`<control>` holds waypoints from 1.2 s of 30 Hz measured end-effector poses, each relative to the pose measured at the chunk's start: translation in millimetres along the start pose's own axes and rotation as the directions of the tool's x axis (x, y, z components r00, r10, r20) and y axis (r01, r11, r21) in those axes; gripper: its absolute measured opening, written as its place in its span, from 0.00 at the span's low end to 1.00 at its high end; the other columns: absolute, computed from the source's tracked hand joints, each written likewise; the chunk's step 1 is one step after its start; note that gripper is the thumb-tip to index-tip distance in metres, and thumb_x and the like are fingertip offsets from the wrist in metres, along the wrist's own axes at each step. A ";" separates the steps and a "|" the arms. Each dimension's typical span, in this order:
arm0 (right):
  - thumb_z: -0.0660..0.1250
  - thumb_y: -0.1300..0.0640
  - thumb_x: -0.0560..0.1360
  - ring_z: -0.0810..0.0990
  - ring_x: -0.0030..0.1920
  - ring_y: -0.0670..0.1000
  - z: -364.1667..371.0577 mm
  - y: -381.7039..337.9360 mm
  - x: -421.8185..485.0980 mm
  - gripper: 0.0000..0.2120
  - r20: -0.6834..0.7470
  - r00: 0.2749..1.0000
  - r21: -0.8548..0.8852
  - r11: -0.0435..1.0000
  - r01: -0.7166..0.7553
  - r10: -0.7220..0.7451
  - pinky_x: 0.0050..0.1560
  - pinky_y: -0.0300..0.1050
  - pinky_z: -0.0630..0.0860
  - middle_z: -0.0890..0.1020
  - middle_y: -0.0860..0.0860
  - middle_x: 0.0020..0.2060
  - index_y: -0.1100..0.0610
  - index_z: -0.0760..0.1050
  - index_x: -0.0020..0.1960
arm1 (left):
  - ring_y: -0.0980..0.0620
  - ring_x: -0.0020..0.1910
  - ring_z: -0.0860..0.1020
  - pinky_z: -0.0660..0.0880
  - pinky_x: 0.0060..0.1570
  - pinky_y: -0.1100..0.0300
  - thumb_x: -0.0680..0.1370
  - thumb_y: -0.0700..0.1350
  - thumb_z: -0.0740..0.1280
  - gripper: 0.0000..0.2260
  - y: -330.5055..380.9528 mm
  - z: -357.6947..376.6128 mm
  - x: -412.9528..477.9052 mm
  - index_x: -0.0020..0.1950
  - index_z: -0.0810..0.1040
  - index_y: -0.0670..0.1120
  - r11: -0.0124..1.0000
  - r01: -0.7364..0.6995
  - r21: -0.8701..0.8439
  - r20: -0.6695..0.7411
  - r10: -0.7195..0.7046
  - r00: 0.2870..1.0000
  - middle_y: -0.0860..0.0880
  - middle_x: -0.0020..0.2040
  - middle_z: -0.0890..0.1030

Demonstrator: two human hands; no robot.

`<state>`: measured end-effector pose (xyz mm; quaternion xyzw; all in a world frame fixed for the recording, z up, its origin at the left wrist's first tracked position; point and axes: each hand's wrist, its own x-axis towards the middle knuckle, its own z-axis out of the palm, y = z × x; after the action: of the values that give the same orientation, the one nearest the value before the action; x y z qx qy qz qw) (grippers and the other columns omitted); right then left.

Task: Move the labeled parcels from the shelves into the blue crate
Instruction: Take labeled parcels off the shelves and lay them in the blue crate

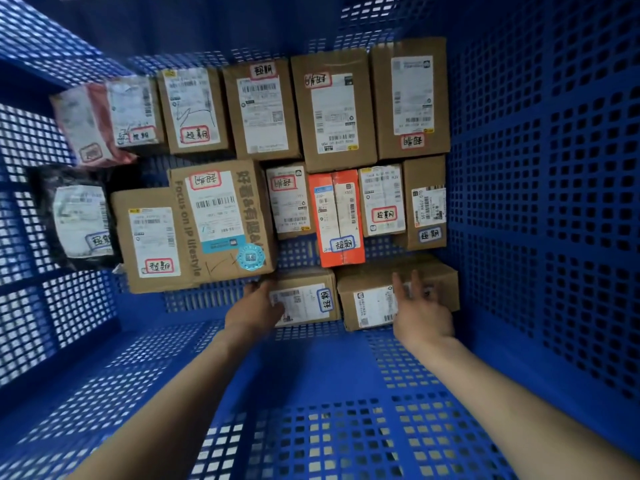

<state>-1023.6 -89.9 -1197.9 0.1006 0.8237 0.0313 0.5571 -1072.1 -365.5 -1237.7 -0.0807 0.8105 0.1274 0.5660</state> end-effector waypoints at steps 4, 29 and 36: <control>0.58 0.55 0.80 0.49 0.77 0.66 -7.9 8.0 -10.2 0.38 0.068 0.997 0.107 0.994 0.035 -0.043 0.68 0.58 0.69 0.40 0.55 0.79 0.47 0.35 0.79 | 0.40 0.73 0.67 0.71 0.64 0.48 0.82 0.52 0.60 0.29 -3.6 -7.4 -9.2 0.80 0.51 0.56 0.997 -0.054 -0.052 0.045 0.056 0.997 0.42 0.81 0.49; 0.61 0.55 0.77 0.51 0.78 0.54 -249.8 57.8 -509.8 0.32 -0.545 0.839 0.526 0.777 0.346 -0.005 0.75 0.50 0.56 0.55 0.52 0.78 0.54 0.52 0.78 | 0.50 0.72 0.68 0.66 0.67 0.57 0.78 0.50 0.67 0.31 164.7 -217.0 -542.3 0.79 0.60 0.47 0.839 -0.522 0.153 -0.380 0.538 0.753 0.49 0.74 0.69; 0.65 0.49 0.77 0.54 0.77 0.52 -265.6 90.5 -649.4 0.33 -0.641 0.712 0.667 0.668 0.331 0.287 0.75 0.50 0.57 0.58 0.50 0.78 0.52 0.56 0.78 | 0.54 0.74 0.64 0.63 0.69 0.61 0.79 0.48 0.66 0.30 185.4 -235.4 -685.7 0.79 0.60 0.51 0.608 -0.718 0.339 -0.394 0.785 0.479 0.53 0.76 0.66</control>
<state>-1024.0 -115.6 -490.9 0.2878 0.9096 -0.2787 0.1098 -1096.8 -267.9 -496.2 0.2885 0.8870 0.2842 0.2220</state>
